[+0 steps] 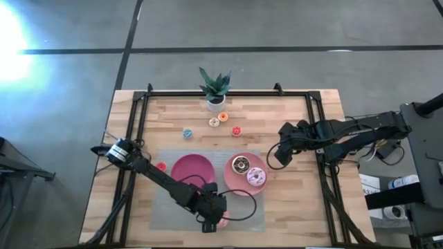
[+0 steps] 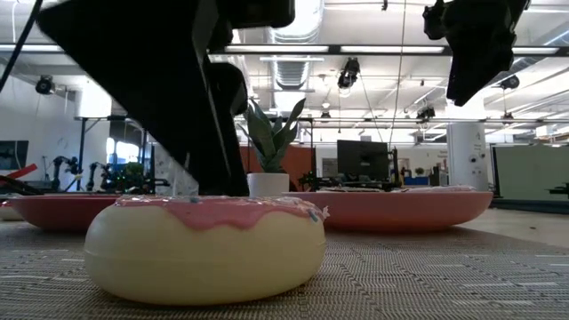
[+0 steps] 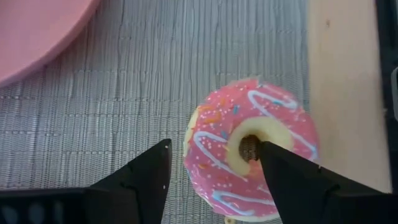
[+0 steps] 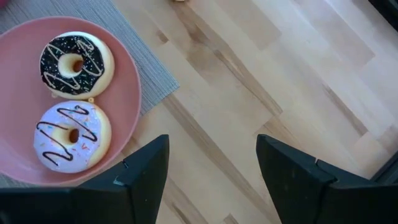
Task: Pick & Place donuts
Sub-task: Put the big pink donut on the light pink plate
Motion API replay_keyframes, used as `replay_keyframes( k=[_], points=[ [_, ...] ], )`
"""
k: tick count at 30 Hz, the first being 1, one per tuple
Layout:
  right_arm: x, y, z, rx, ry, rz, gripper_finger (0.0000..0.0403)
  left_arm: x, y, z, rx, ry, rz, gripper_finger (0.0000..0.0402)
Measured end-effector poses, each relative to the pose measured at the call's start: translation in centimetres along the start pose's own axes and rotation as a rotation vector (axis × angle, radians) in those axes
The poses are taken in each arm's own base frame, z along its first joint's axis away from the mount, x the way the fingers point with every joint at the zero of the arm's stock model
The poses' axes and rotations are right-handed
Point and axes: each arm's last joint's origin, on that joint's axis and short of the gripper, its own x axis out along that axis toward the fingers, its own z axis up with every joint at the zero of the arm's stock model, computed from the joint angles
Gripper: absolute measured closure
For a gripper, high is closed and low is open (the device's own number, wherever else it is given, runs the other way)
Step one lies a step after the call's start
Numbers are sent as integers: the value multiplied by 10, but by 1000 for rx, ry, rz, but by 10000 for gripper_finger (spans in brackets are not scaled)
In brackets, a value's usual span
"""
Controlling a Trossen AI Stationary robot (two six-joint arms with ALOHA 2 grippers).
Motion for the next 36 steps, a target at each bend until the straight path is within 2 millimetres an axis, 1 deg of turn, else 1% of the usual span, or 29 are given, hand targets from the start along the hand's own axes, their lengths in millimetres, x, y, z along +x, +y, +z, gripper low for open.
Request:
replay_keyframes(
  k=[6,10,14,20,22,24,28,30,33,36],
  points=[
    [0,0,0,0,0,0,170,12,5,-2,-5,27,21,185],
    [0,0,0,-3,0,0,170,15,7,-2,14,29,22,205],
    [0,0,0,-3,-6,-6,170,15,7,-1,19,24,17,251],
    [0,0,0,-42,-10,-8,170,14,7,5,26,-4,7,348],
    [-1,-1,0,-56,-13,-5,170,10,10,10,21,7,-7,380],
    [-2,-1,0,-58,-19,0,170,0,15,18,12,9,-4,393],
    [-6,-4,0,-50,-34,13,170,-28,30,49,16,-71,27,394],
    [-7,-5,-1,-47,-44,12,170,-36,43,63,33,-120,67,395],
    [-9,-7,0,-37,-64,6,170,-40,70,81,25,-163,133,399],
    [-11,-9,-1,-32,-74,7,170,-32,99,92,-18,-211,171,400]
  ],
)
